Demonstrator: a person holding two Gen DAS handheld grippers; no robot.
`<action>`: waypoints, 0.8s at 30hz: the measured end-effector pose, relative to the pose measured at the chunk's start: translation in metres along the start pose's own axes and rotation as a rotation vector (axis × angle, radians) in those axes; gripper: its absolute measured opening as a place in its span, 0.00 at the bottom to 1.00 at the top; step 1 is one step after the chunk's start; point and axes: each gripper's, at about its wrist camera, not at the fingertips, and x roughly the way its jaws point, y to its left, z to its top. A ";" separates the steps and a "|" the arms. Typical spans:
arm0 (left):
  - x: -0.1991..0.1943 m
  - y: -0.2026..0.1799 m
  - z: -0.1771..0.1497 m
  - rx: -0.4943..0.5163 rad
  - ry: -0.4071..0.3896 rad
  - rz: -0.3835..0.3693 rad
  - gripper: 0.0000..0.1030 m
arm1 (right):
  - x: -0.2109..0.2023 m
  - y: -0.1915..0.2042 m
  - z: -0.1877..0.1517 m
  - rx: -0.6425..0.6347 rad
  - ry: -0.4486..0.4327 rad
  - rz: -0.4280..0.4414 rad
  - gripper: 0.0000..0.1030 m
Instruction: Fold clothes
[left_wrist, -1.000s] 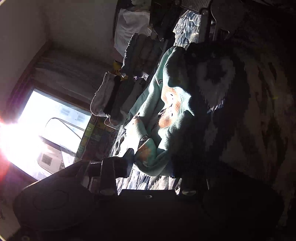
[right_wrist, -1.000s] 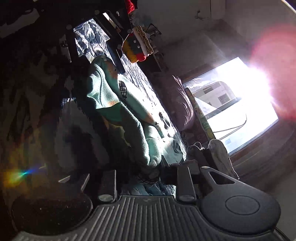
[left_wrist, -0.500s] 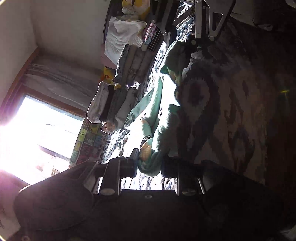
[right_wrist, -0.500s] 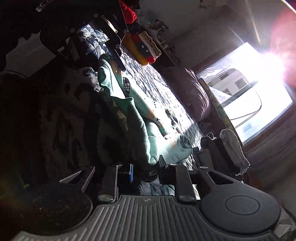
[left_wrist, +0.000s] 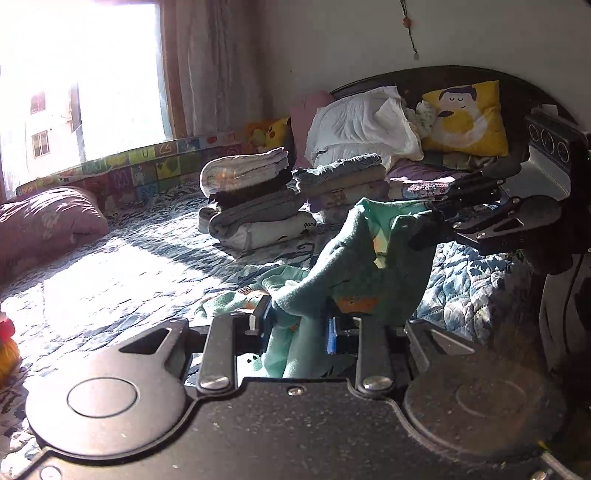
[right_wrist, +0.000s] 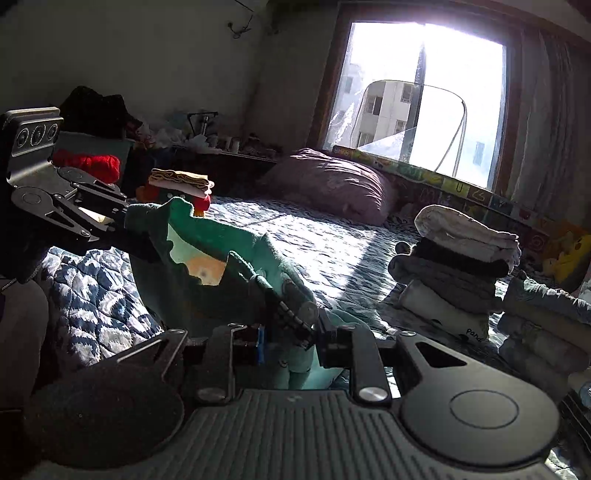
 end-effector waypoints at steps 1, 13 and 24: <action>0.006 0.012 0.000 -0.071 0.000 -0.017 0.26 | 0.011 -0.013 0.001 0.080 0.000 0.015 0.25; 0.066 0.108 -0.041 -0.718 0.089 -0.137 0.42 | 0.114 -0.108 -0.062 0.844 0.044 0.176 0.56; 0.058 0.110 -0.054 -0.769 0.047 -0.234 0.27 | 0.092 -0.103 -0.071 0.765 0.018 0.304 0.39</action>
